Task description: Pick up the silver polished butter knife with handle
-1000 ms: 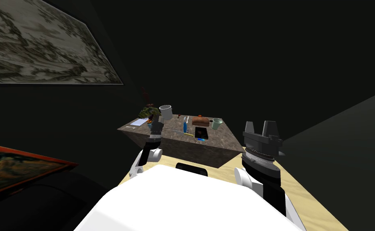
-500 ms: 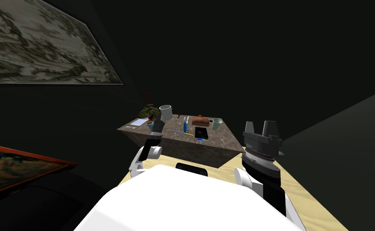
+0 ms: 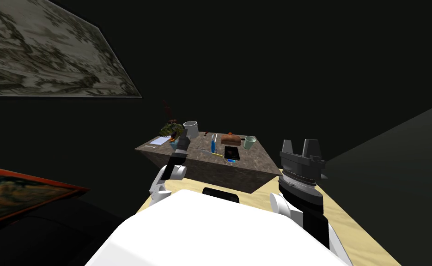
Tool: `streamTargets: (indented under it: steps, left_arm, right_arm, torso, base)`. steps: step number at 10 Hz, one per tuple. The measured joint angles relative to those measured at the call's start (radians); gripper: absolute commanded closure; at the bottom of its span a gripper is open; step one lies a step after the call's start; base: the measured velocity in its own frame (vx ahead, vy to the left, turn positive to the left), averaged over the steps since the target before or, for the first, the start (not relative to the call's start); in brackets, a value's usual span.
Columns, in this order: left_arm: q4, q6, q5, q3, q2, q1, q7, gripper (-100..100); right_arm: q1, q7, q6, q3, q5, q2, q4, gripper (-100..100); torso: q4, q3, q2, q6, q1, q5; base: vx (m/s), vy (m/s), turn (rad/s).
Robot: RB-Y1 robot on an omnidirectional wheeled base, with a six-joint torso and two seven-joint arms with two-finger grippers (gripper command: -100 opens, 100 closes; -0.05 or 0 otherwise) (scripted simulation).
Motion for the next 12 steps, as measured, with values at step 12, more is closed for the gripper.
streamTargets:
  steps: [12]
  left_arm:
    - [0.01, 0.325, -0.03, 0.044, 0.015, -0.122, 0.069, -100]
  right_arm:
    - [0.0, 0.0, 0.0, 0.0, 0.0, 0.0, 0.0, 0]
  torso:
    - [0.0, 0.0, 0.0, 0.0, 0.0, 0.0]
  base:
    - [-0.01, 0.028, -0.036]
